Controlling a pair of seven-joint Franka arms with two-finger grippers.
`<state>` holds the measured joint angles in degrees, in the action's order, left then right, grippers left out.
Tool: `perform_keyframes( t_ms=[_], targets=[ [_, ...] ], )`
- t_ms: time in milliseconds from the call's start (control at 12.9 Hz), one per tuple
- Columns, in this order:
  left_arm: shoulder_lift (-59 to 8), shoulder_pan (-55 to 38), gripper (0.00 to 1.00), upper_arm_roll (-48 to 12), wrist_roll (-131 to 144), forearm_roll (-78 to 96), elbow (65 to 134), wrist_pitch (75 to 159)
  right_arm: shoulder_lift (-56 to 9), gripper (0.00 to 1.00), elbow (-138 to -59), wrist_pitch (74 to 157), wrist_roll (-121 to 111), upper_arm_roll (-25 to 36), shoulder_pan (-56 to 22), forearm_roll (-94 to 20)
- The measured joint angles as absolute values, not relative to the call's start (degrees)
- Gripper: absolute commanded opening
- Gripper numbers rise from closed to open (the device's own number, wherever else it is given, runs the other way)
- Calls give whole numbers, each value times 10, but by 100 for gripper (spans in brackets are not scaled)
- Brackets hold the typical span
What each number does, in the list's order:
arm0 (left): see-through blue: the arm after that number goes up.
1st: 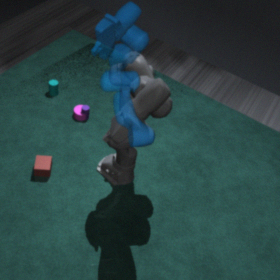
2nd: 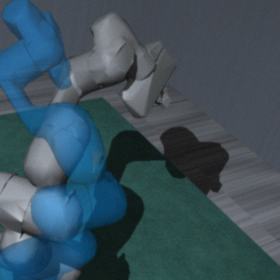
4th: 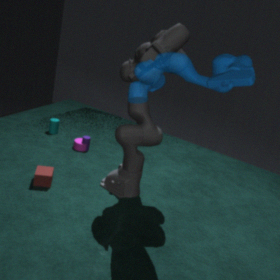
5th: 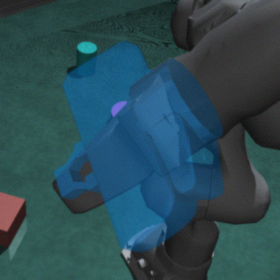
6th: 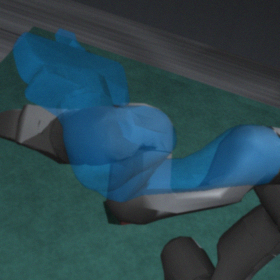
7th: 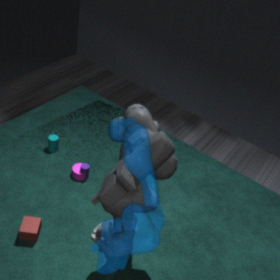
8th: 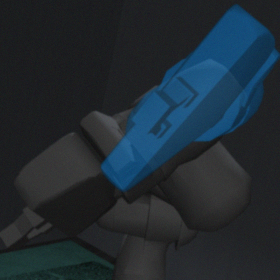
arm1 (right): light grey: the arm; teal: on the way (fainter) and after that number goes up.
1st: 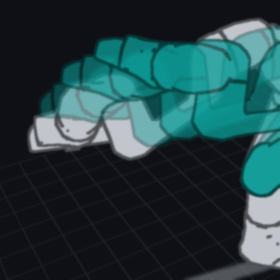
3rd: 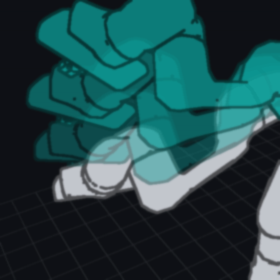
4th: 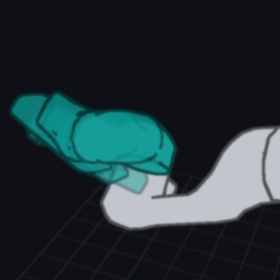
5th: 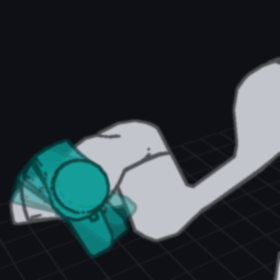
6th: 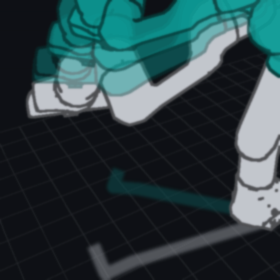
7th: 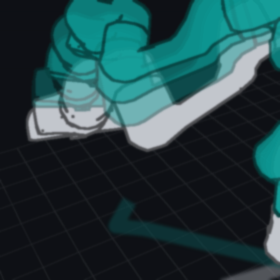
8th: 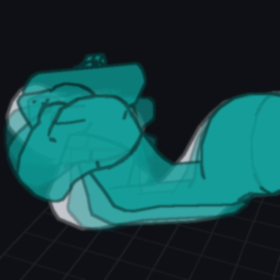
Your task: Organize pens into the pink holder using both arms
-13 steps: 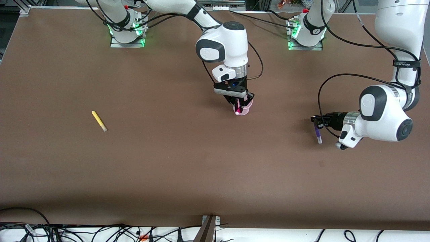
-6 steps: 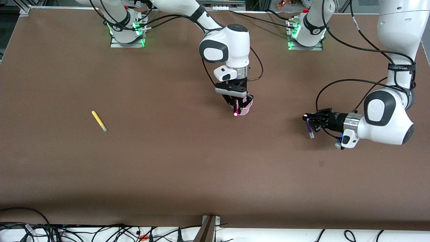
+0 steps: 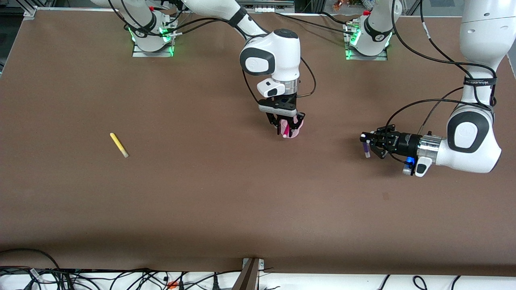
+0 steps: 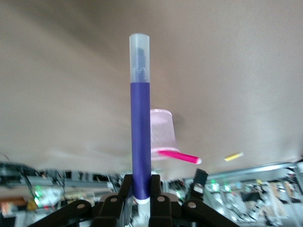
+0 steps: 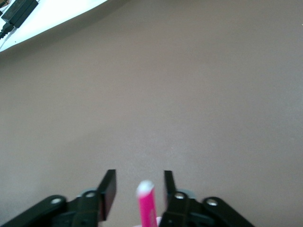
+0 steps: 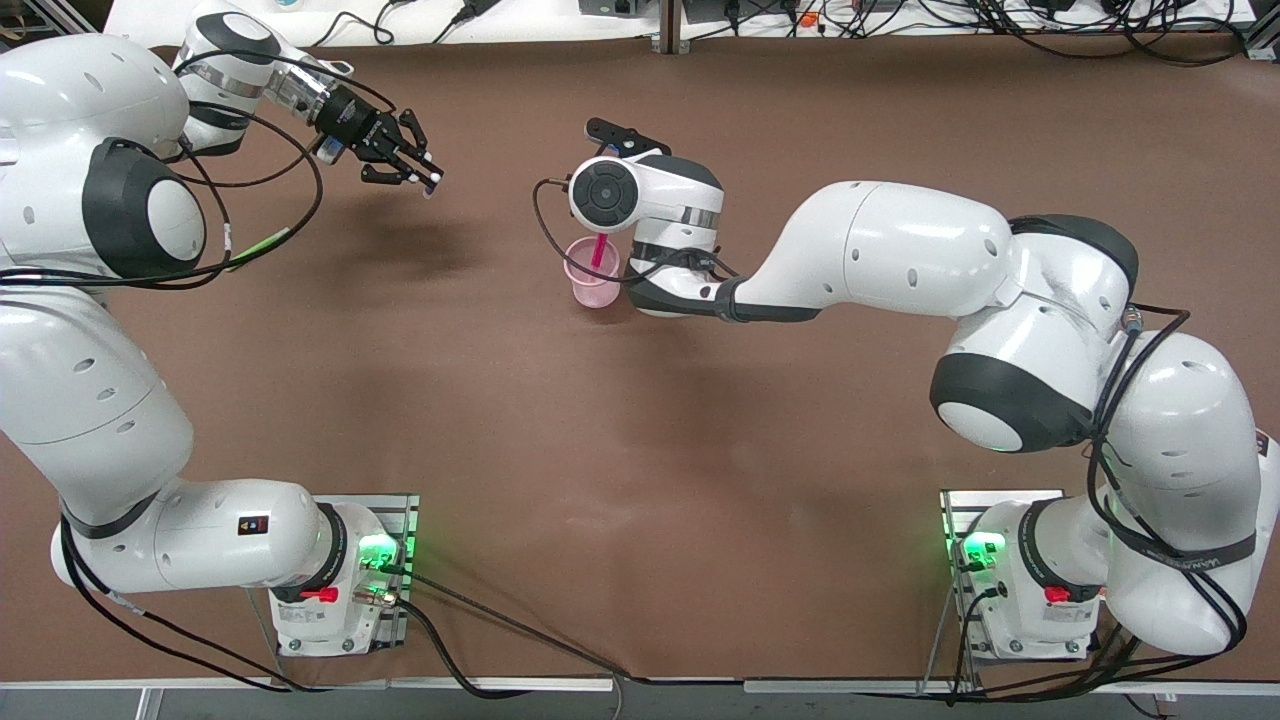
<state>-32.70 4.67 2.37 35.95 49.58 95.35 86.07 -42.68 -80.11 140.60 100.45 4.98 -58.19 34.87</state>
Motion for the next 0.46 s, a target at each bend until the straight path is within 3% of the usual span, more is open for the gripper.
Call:
perform_keyframes(
  t_ms=[309,464],
  targets=[
    [-336,64,0,24,412,578,953,803,-414,85,-790,1399,981,58,-571,328],
    [-351,74,0,24,418,608,954,776,-380,85,-784,1364,877,61,-546,234]
  ],
)
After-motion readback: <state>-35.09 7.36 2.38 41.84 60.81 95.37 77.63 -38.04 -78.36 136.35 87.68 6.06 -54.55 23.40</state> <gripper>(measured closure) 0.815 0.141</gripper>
